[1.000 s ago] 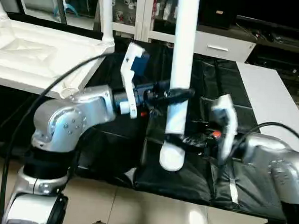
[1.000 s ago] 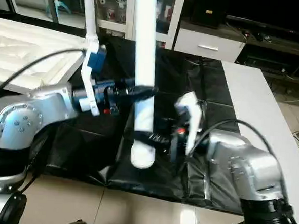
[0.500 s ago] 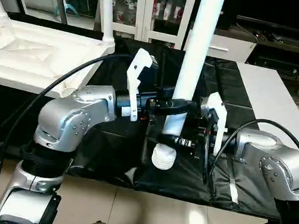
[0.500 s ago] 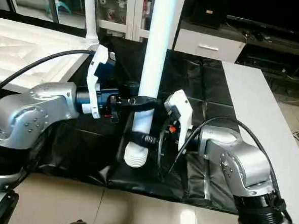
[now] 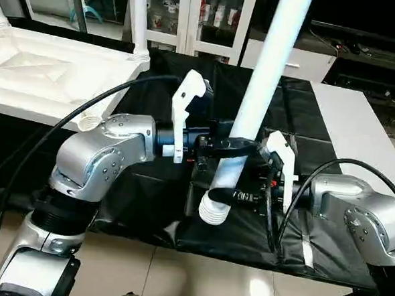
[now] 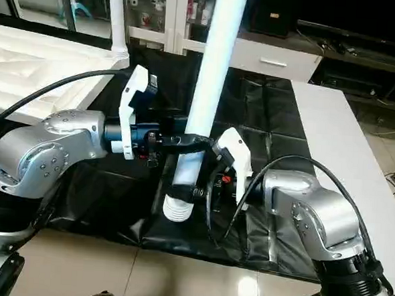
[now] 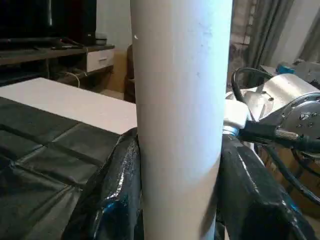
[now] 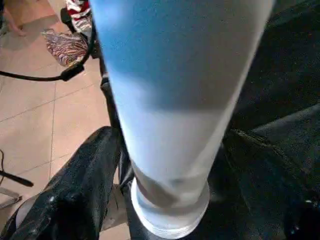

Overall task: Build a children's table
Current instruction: Pick table leg

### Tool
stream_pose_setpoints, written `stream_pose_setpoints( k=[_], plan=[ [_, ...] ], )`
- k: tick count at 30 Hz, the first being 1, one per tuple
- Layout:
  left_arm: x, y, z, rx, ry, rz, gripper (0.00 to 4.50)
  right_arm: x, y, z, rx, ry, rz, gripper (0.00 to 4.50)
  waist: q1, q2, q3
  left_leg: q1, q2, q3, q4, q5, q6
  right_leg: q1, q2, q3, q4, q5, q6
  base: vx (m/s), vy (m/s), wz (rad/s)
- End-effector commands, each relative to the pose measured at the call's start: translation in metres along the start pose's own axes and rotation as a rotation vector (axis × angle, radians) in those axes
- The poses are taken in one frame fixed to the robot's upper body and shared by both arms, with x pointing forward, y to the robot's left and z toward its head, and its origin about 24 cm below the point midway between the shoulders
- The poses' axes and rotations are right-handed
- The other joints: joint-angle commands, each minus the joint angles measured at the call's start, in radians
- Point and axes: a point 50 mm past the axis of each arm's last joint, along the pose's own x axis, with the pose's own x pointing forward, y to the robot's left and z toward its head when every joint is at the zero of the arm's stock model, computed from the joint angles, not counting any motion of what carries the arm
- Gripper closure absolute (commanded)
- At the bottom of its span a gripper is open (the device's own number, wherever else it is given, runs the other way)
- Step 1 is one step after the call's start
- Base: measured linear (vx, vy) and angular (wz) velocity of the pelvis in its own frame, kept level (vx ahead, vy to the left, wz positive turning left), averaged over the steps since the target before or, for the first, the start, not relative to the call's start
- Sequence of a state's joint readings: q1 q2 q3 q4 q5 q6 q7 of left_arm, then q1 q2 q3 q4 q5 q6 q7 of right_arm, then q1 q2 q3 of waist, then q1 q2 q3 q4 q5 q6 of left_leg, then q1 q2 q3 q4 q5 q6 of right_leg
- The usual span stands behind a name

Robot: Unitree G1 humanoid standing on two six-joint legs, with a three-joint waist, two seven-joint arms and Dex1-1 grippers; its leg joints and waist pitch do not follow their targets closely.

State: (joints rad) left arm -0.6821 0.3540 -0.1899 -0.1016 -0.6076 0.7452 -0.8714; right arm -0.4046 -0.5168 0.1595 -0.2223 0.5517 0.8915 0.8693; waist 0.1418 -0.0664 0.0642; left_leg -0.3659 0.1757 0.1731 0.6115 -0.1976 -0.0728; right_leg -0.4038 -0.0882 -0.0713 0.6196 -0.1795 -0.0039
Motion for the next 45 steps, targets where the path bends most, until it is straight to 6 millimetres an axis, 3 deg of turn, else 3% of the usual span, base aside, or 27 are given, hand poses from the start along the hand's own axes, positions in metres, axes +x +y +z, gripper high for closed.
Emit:
stream_pose_setpoints(
  k=[1,12,13,22,36,45],
  plan=[
    [0.0046,-0.0042,0.0055,0.039,0.006,-0.037,2.66,0.0010,-0.0022,0.0043,-0.008,0.000,-0.019,0.95,-0.001,0.013,-0.072,0.009,0.049,-0.016,-0.081,-0.127,-0.040,0.059,-0.062,0.050,-0.058,-0.146,-0.186,0.000,0.000,0.00],
    [0.0071,-0.0062,0.0049,0.042,-0.003,-0.054,2.66,0.0033,-0.0002,0.0042,0.010,-0.011,-0.002,0.95,-0.001,0.014,-0.071,0.009,0.049,-0.016,-0.081,-0.138,-0.043,0.058,-0.062,0.050,-0.059,-0.164,-0.181,0.000,0.000,0.00],
    [0.0073,-0.0063,0.0049,0.042,-0.003,-0.055,2.66,0.0038,0.0003,0.0044,0.021,-0.018,0.006,0.66,-0.002,0.014,-0.071,0.009,0.049,-0.017,-0.081,-0.139,-0.043,0.058,-0.061,0.050,-0.059,-0.164,-0.181,0.000,0.000,0.00],
    [0.0075,-0.0068,0.0039,0.045,0.006,-0.066,2.66,0.0047,0.0000,0.0037,0.008,-0.006,-0.004,0.18,-0.001,0.013,-0.071,0.009,0.049,-0.017,-0.081,-0.142,-0.047,0.057,-0.061,0.050,-0.060,-0.183,-0.170,0.000,0.000,0.00],
    [0.0108,-0.0115,0.0038,0.050,0.003,-0.109,2.66,0.0062,-0.0021,0.0041,0.008,-0.005,-0.012,0.18,-0.001,0.013,-0.072,0.010,0.049,-0.016,-0.081,-0.141,-0.045,0.057,-0.061,0.050,-0.060,-0.175,-0.177,0.000,0.000,0.00],
    [0.0112,-0.0120,0.0062,0.050,-0.012,-0.114,2.66,0.0067,-0.0034,0.0045,0.013,-0.010,-0.017,0.90,-0.001,0.013,-0.071,0.009,0.049,-0.017,-0.080,-0.141,-0.045,0.058,-0.062,0.050,-0.059,-0.178,-0.176,0.000,0.000,0.00]
  ],
)
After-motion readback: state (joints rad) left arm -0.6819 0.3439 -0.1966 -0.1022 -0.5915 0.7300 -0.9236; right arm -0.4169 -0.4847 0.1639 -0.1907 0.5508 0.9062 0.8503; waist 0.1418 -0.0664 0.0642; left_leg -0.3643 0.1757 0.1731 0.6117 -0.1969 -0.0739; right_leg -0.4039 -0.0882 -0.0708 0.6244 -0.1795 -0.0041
